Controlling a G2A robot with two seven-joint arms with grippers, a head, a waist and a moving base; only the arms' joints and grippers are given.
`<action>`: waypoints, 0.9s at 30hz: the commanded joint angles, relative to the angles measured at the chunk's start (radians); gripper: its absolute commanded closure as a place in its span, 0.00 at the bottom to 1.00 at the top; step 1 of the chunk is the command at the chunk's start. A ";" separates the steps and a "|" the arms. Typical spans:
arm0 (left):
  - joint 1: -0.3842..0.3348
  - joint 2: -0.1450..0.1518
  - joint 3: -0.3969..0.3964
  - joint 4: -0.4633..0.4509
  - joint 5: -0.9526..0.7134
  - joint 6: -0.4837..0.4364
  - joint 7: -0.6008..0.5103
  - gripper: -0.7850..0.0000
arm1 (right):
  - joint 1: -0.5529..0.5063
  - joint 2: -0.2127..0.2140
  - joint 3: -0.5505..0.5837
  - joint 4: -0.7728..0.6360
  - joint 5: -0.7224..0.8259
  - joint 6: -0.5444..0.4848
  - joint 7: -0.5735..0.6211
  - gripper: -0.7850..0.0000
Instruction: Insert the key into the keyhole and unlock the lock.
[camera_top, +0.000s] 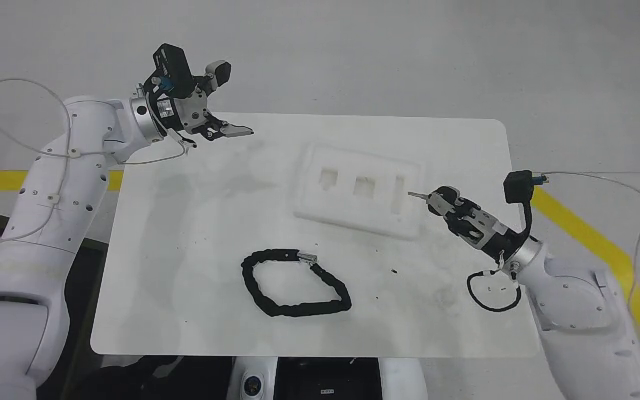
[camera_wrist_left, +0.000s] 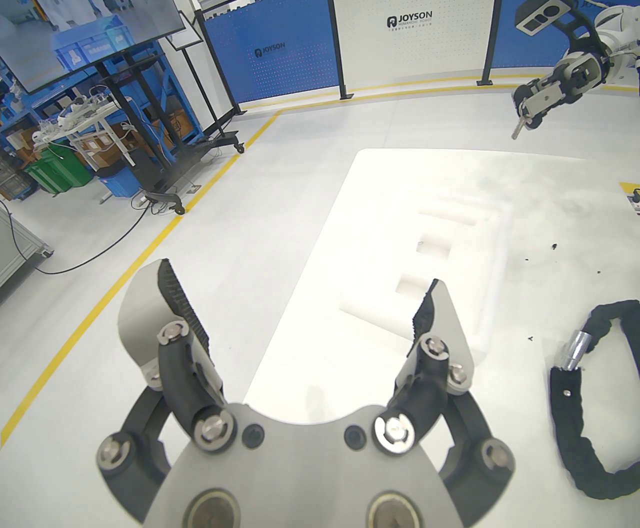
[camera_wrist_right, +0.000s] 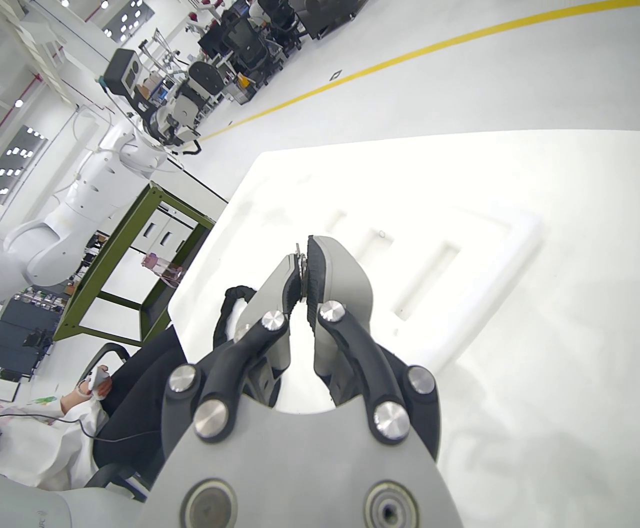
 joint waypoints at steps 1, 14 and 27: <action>0.000 0.000 0.000 0.000 0.000 0.000 0.000 0.00 | 0.000 0.000 -0.001 0.000 -0.001 0.001 0.001 1.00; 0.000 0.000 0.000 0.000 0.000 0.000 0.000 0.00 | 0.000 0.000 -0.001 0.000 -0.001 0.001 0.001 1.00; 0.119 0.019 0.146 -0.253 -0.066 0.000 -0.160 0.00 | 0.000 0.000 -0.001 0.000 -0.001 0.001 0.001 1.00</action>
